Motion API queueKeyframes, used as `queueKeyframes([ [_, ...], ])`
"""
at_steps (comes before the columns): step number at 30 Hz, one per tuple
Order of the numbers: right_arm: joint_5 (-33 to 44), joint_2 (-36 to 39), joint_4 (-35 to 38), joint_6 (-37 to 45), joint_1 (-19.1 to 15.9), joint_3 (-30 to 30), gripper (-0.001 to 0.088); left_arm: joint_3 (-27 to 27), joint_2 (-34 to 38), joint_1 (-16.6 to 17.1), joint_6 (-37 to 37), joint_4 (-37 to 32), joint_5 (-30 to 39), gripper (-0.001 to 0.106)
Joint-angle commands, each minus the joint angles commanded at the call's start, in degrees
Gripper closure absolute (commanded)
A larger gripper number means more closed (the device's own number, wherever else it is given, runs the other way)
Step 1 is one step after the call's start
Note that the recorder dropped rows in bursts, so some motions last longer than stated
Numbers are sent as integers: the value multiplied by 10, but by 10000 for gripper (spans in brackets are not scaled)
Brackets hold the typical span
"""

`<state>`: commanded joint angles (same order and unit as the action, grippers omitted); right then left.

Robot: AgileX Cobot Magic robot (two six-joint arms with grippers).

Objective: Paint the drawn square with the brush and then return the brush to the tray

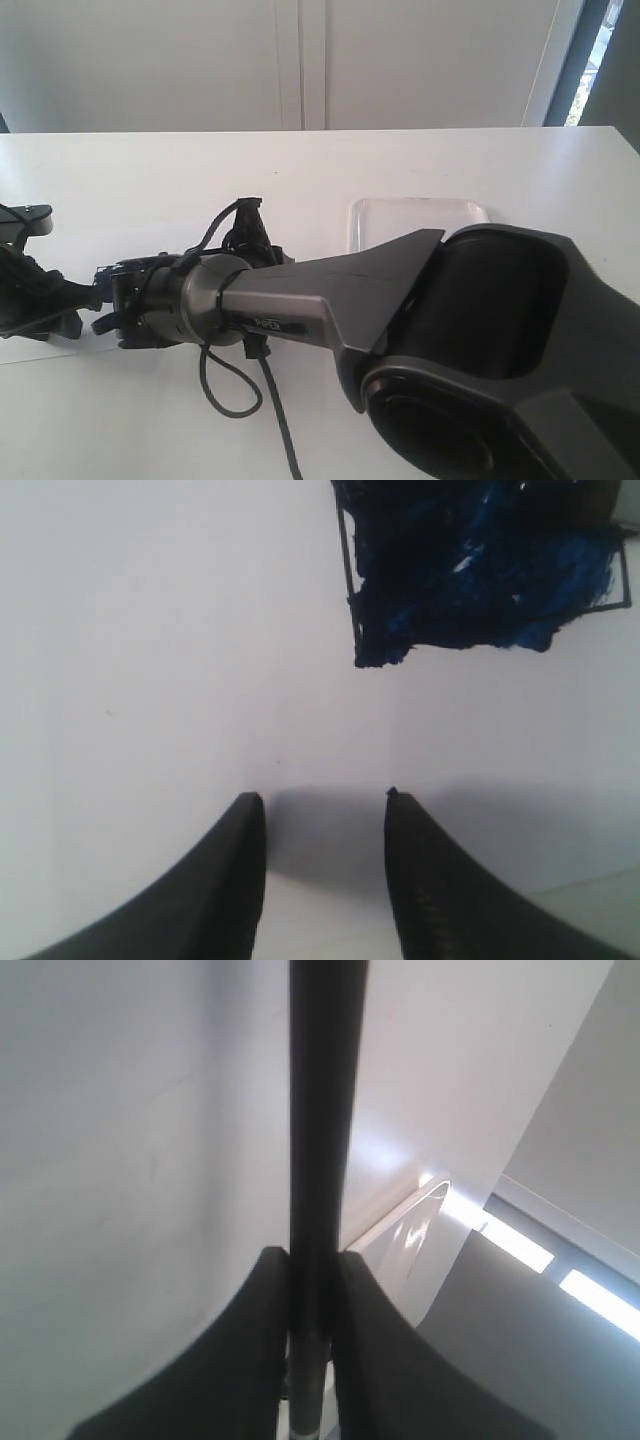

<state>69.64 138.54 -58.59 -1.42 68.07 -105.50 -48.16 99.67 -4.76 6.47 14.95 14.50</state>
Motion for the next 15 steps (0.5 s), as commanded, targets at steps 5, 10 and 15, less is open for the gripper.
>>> queueKeyframes([
  [5,3,-13,1,-4,5,0,868,0,0,0,0,0,1,614],
  [10,3,-24,-11,-24,-9,0,868,0,0,0,0,0,1,614],
  [15,3,-58,36,-33,-20,0,868,0,-8,0,0,0,1,614],
])
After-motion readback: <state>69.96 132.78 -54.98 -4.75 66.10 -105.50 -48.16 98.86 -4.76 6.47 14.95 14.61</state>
